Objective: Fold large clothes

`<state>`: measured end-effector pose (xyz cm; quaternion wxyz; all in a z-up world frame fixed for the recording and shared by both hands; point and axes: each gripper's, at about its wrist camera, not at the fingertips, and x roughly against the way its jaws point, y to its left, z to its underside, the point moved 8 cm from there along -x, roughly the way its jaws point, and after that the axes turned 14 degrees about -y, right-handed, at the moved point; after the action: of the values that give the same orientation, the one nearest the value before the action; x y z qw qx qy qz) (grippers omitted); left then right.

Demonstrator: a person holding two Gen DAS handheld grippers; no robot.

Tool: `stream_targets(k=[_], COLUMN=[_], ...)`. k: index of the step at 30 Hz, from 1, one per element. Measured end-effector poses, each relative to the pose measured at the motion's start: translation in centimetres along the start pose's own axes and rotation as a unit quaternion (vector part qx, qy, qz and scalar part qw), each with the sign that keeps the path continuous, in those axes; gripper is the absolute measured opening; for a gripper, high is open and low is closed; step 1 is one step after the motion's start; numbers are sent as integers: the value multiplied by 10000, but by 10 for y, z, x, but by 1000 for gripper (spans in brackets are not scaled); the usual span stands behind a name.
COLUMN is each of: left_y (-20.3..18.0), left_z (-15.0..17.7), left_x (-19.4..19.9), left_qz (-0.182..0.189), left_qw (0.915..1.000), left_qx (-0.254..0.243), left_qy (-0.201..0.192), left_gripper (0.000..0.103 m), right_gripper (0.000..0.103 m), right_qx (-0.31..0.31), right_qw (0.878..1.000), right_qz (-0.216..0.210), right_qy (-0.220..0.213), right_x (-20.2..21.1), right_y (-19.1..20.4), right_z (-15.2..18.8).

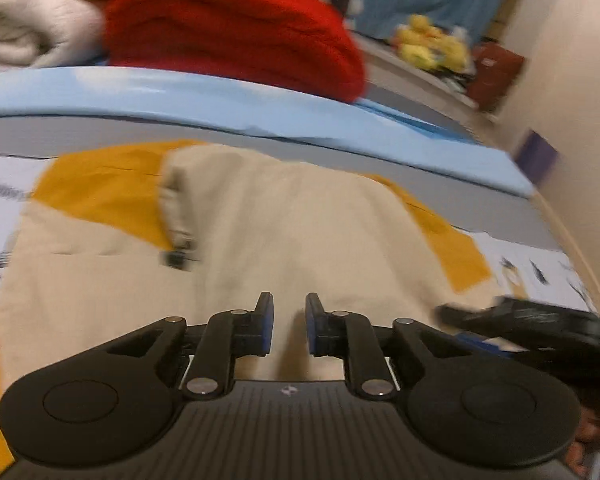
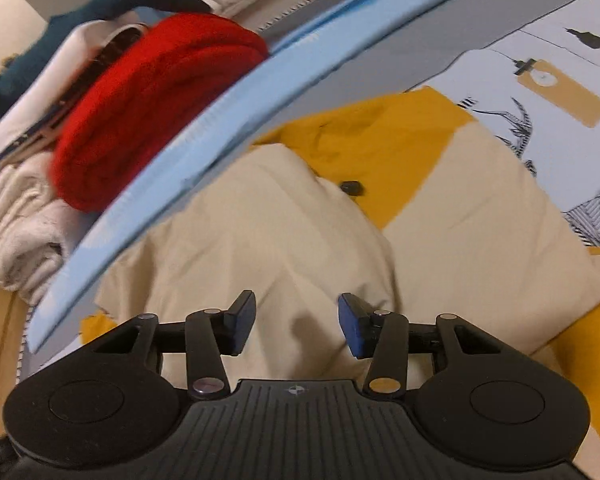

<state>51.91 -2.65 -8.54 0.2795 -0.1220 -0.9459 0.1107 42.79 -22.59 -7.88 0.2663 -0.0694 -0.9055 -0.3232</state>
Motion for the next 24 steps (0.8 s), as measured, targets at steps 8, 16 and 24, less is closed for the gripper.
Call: stream_targets(k=[8, 16, 24], left_y=[-8, -4, -9], left_z=[12, -52, -32], left_x=[45, 252, 450], left_qz=[-347, -339, -371], left_qw=[9967, 9836, 9761], left_qx=[-644, -1127, -867], left_qy=[349, -1367, -1957], left_gripper=[34, 48, 48], right_gripper=[49, 49, 49], right_qx=[274, 1828, 2048], right_qw=[9981, 9631, 9331], right_qz=[427, -466, -795], right_qy=[352, -1920, -2847], right_x=[18, 191, 410], right_y=[-18, 42, 19], right_z=[13, -77, -76])
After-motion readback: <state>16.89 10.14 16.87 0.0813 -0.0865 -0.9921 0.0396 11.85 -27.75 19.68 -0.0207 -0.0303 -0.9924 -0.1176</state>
